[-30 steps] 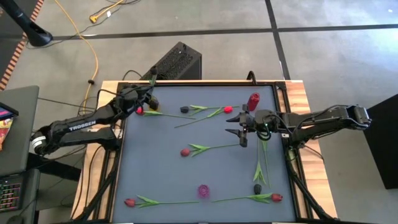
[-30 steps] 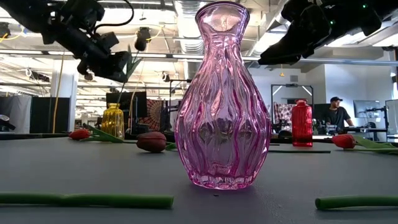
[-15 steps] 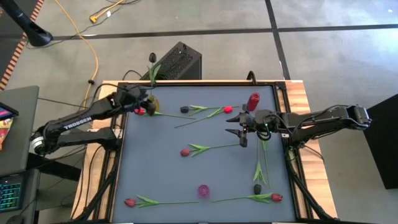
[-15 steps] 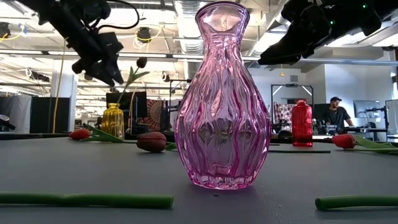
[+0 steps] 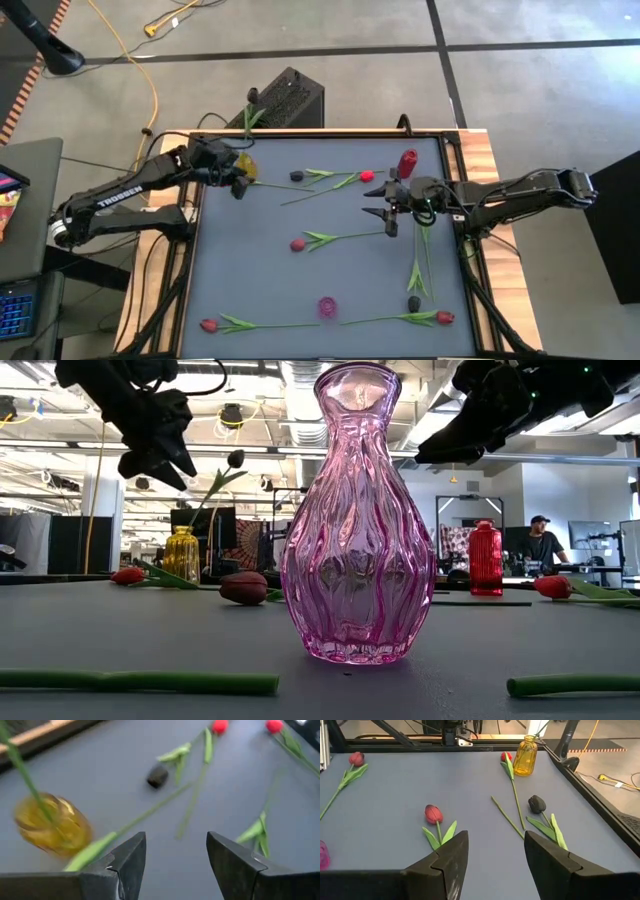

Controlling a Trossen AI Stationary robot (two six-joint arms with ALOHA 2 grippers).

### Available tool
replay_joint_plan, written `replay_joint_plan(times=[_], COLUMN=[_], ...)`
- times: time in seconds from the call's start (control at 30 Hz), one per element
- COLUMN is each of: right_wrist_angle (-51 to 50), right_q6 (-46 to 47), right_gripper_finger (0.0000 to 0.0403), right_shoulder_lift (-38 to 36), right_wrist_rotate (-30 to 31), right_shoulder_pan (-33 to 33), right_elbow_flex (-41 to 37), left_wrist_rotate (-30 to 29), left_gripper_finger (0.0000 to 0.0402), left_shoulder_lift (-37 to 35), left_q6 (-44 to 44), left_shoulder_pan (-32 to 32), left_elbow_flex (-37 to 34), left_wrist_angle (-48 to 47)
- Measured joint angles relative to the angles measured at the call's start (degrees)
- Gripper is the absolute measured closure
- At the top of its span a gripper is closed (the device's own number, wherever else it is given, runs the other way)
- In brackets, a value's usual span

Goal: Sort flowers into vase by color
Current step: Put the top black flower into the yellow vase

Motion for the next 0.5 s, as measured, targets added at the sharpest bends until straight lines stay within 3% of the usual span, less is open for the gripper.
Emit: replay_joint_plan(times=[0.27,0.5], right_wrist_angle=[0.6,5.0], right_q6=[0.4,1.5], right_gripper_finger=[0.0181,0.0181], right_shoulder_lift=[0.0,2.7], right_wrist_rotate=[0.0,0.0], right_shoulder_pan=[0.0,-0.3], right_elbow_flex=[0.0,0.1], left_wrist_rotate=[2.6,-5.1], left_gripper_finger=[0.0205,0.0205], left_shoulder_lift=[0.1,0.1], left_q6=[-0.4,-0.7], left_shoulder_pan=[-10.1,-20.9], left_elbow_flex=[0.0,0.0], left_wrist_angle=[0.0,5.7])
